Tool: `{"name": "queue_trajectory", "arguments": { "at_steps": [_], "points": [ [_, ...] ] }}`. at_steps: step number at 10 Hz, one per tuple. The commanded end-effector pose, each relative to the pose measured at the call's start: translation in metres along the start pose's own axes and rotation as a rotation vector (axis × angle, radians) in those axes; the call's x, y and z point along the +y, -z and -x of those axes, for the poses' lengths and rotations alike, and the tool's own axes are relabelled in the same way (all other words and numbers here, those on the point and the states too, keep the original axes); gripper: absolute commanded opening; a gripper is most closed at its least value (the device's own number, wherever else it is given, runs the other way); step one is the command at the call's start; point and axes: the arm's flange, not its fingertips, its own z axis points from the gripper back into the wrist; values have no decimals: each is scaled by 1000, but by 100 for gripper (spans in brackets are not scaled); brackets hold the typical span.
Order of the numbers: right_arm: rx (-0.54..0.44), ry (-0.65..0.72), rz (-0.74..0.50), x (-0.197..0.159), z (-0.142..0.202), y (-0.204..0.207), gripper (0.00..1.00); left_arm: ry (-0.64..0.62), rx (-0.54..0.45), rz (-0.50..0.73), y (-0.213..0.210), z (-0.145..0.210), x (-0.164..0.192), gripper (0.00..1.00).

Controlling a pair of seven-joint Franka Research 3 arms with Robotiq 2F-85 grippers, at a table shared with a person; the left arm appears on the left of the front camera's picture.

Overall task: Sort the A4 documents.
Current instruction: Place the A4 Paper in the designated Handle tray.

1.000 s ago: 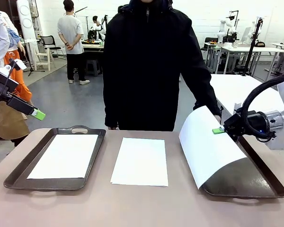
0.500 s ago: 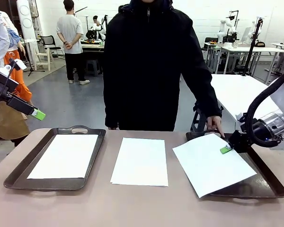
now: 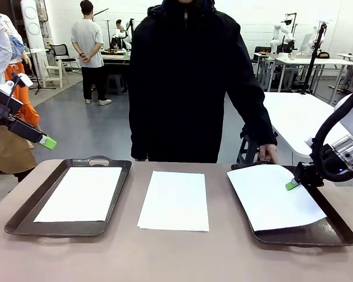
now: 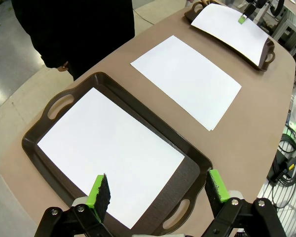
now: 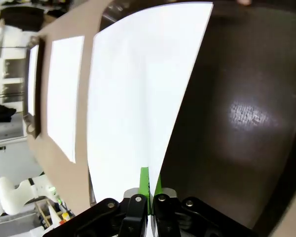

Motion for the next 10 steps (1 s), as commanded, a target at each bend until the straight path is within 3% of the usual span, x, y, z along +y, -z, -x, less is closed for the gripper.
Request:
{"name": "queue_trajectory", "arguments": {
  "at_steps": [1,10],
  "points": [
    [25,38,68,5,11,4,1,12,9,-4,0,1,-1,100],
    [-37,139,126,-14,22,1,1,12,9,-4,0,1,-1,100]
  ]
}}
